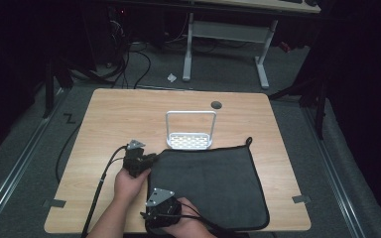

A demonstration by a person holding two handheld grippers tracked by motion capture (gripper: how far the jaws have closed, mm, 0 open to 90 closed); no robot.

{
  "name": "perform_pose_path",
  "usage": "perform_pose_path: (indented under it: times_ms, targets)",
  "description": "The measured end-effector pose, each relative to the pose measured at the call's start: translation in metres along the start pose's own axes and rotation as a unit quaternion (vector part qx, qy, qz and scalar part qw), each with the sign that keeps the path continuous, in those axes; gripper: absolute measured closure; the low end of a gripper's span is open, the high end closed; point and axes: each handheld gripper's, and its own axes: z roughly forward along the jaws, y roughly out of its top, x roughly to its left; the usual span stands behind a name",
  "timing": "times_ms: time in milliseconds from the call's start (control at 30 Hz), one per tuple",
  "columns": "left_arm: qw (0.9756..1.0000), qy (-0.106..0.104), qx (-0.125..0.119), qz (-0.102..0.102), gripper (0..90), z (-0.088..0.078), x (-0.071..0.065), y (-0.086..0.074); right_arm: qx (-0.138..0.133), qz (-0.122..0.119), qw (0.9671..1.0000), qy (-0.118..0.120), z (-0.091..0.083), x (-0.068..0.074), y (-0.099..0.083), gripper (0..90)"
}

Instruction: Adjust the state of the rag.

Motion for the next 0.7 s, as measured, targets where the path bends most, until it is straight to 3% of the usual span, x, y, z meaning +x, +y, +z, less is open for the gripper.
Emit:
perform_pose_path:
  times_ms: [167,233,267,300,333,367,400,433,700]
  targets:
    - [1.0,0.001,0.0,0.0,78.9,0.0,0.0,0.0,-0.003,-0.005,1.0,0.0,-0.001,-0.002,-0.001,39.8]
    - [1.0,0.002,-0.001,0.0,78.9,0.0,0.0,-0.001,-0.004,-0.003,1.0,-0.003,-0.004,-0.004,-0.003,48.2]
    - [1.0,0.001,0.0,-0.001,78.9,0.0,0.0,-0.001,-0.004,-0.003,1.0,-0.003,-0.004,-0.004,-0.003,48.2]
    - [1.0,0.0,0.0,-0.003,78.9,-0.001,0.0,-0.001,-0.008,-0.003,1.0,-0.003,-0.006,-0.007,-0.005,58.0]
    - [1.0,0.0,0.0,-0.003,78.9,-0.001,0.0,-0.001,-0.008,-0.003,1.0,-0.003,-0.006,-0.007,-0.005,58.0]
    - [1.0,0.0,-0.001,-0.002,78.9,0.0,0.0,-0.001,-0.015,-0.004,0.9998,-0.011,-0.007,-0.011,-0.008,68.8]
    - [1.0,0.0,0.0,-0.003,78.9,-0.001,0.0,-0.001,-0.015,-0.004,0.9998,-0.011,-0.007,-0.011,-0.008,68.8]
    - [1.0,0.0,0.0,-0.003,78.9,-0.001,0.0,-0.001,-0.017,-0.005,0.9996,-0.022,-0.007,-0.012,-0.009,78.4]
    - [1.0,-0.004,0.0,-0.008,79.0,0.0,0.002,0.0,-0.016,-0.018,0.9994,-0.027,-0.008,-0.013,-0.008,83.3]
